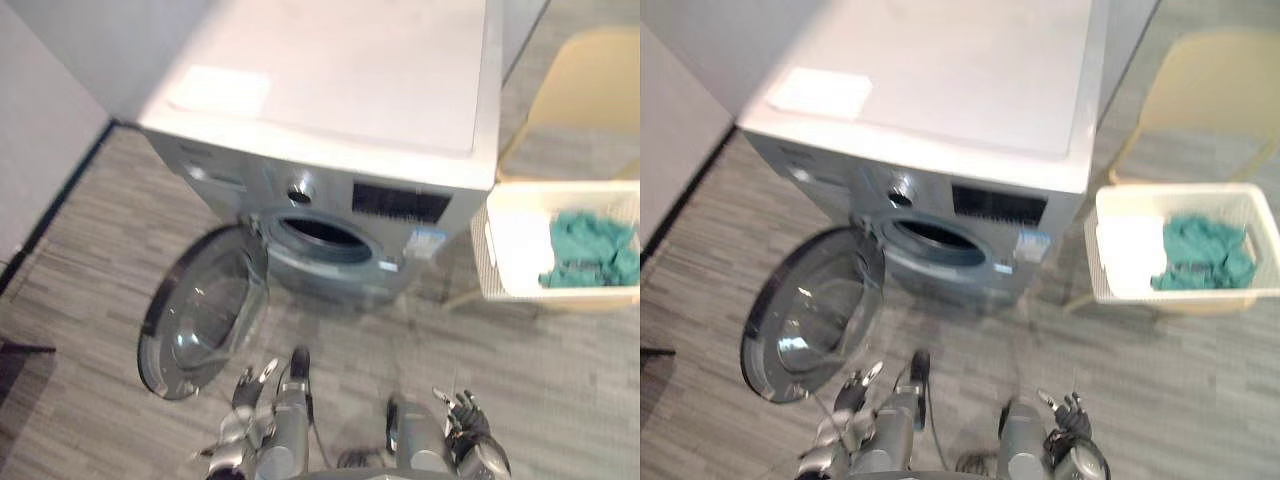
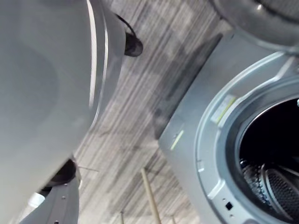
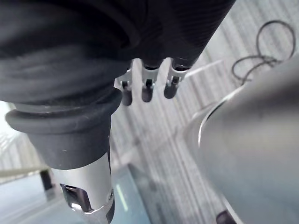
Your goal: Pick up the laundry basket with both hands and put the clothes into the washing machine.
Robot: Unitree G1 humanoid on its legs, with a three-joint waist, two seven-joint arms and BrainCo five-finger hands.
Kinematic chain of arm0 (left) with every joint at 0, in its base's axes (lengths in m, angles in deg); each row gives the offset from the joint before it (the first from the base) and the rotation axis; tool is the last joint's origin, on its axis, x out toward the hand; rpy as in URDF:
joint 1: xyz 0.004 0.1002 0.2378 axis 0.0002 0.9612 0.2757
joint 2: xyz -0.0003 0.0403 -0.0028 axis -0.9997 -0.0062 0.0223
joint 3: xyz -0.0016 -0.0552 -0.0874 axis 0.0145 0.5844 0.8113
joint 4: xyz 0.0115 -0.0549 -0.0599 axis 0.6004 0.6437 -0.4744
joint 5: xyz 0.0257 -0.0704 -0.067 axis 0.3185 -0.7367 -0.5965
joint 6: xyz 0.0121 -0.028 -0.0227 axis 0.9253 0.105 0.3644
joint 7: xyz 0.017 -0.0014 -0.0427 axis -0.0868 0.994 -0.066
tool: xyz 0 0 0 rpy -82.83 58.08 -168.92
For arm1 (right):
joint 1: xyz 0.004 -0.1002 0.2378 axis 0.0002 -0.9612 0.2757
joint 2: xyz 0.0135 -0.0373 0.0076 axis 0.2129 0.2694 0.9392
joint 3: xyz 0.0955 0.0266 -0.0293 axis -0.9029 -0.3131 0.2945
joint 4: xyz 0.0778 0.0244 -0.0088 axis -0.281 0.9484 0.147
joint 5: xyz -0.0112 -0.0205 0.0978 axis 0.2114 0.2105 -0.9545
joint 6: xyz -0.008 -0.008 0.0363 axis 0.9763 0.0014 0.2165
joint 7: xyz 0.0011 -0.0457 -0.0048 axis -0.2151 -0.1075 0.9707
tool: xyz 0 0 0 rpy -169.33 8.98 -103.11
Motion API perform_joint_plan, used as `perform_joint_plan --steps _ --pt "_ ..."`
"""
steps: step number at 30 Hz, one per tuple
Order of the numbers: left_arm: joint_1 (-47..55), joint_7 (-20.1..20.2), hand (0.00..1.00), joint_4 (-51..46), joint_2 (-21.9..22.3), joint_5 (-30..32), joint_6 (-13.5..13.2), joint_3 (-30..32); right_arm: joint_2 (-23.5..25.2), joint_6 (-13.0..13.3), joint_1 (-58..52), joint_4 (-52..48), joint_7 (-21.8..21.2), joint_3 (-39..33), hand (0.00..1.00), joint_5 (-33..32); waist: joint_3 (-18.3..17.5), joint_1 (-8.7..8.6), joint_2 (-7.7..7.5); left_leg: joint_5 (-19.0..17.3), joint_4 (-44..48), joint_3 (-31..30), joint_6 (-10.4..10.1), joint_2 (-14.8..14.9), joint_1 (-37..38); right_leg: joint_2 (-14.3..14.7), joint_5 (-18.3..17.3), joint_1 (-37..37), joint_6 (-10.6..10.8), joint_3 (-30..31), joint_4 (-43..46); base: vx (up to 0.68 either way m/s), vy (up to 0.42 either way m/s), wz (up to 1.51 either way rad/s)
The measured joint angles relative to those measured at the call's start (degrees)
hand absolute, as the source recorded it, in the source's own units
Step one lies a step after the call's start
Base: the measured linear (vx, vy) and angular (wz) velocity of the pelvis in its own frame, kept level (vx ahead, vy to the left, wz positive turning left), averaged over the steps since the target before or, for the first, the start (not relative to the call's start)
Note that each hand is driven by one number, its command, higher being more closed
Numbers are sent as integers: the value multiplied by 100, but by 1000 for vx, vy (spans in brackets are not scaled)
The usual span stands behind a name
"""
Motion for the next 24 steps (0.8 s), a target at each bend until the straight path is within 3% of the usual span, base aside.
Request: perform_joint_plan --steps 6,12,18,23,24 --pt "122 37 0 467 20 134 56 381 248 -114 37 447 -230 -212 0 208 -678 88 -103 359 -1087 -68 -8 26 941 28 294 1067 81 -280 -1136 154 -11 15" --pt "25 49 0 732 -32 124 108 398 291 -269 364 1092 -341 -415 0 346 -764 69 -141 362 -1180 79 -11 43 1338 113 533 1637 77 -226 -1682 9 12 -7" --pt "18 45 0 815 -177 250 117 -38 176 -349 468 1258 -355 -325 0 493 -742 51 -154 334 -1183 405 -25 195 1444 245 745 1609 68 154 -1848 -91 29 -32" --pt "-185 47 0 852 -223 642 115 -271 139 -349 390 951 -357 -163 0 456 -604 -16 -257 290 -1131 1021 14 287 1164 307 989 938 77 854 -1861 -92 67 -71" --pt "-269 42 0 847 -262 671 116 -263 204 -355 370 771 -354 -175 0 426 -537 -72 -348 177 -936 1243 71 284 985 306 1091 656 81 1088 -1809 -66 65 -88"
